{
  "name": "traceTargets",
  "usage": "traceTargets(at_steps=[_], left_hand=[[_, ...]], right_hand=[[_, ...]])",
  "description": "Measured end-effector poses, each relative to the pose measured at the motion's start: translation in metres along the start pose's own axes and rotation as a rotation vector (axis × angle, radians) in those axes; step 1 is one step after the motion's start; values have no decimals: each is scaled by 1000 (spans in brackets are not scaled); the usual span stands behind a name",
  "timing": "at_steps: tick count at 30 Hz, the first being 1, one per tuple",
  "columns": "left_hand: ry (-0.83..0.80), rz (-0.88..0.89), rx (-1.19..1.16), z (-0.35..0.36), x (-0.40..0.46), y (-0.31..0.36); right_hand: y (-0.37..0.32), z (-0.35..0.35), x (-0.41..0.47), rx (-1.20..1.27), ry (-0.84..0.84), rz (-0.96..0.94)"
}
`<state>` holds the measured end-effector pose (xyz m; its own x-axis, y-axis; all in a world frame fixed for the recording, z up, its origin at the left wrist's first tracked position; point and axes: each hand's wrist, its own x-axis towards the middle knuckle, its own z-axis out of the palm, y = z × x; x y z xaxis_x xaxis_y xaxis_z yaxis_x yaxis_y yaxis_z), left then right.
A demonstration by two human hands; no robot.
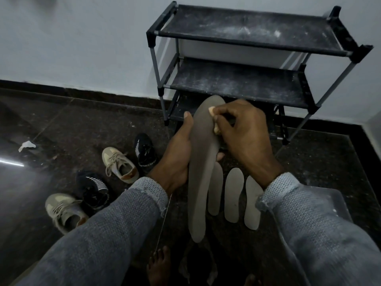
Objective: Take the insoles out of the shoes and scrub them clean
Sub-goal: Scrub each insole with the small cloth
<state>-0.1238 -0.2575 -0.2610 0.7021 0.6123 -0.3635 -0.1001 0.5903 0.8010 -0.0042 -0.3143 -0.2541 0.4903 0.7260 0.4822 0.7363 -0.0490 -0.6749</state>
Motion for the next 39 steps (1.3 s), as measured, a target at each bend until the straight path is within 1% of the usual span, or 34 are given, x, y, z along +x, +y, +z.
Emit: traceTargets(at_steps=[2,3,4,6,9,11,14,18,19,21,23,25,28,32,34,36,39], left_hand=[[18,-9,35,1,-1,0],[26,-13,45,2,-1,-1],[33,-15,49,2,0,-1],[46,-18,35,1,-1,0],[46,20,2,-4,-1,2],[23,34,-4,-6,-2,4],[-1,46,7,-5,-3,4],[7,52,52,1,-1,2],[12,46,56,1,-1,2],[14,35,48,0,0,1],[5,22,12,-4,0,3],[-2,8,-35,-7,-1,5],[-3,22,-30,-7,-2,4],[6,25,15,0,-1,0],[0,17,26,1,0,-2],[-3,26,29,-1,1,-3],[-6,64,35,-6,1,-2]], right_hand=[[6,-4,6,-28,79,18],[8,-6,8,-29,92,32],[9,-6,8,-28,82,44],[7,-3,3,-24,10,38],[-4,6,-8,18,-128,-46],[-8,13,-14,9,-174,-119],[-6,15,-14,-9,-145,-124],[4,8,-6,-31,-30,-33],[5,8,-6,-31,-33,-22],[0,9,-11,-3,-96,-24],[-10,14,-18,64,-168,-56],[-16,18,-21,102,-187,-100],[-15,17,-18,112,-151,-93],[-11,12,-10,34,-9,-69],[-8,9,-7,42,23,-42],[-8,8,-7,79,-22,-19],[-16,12,-15,206,-172,14]])
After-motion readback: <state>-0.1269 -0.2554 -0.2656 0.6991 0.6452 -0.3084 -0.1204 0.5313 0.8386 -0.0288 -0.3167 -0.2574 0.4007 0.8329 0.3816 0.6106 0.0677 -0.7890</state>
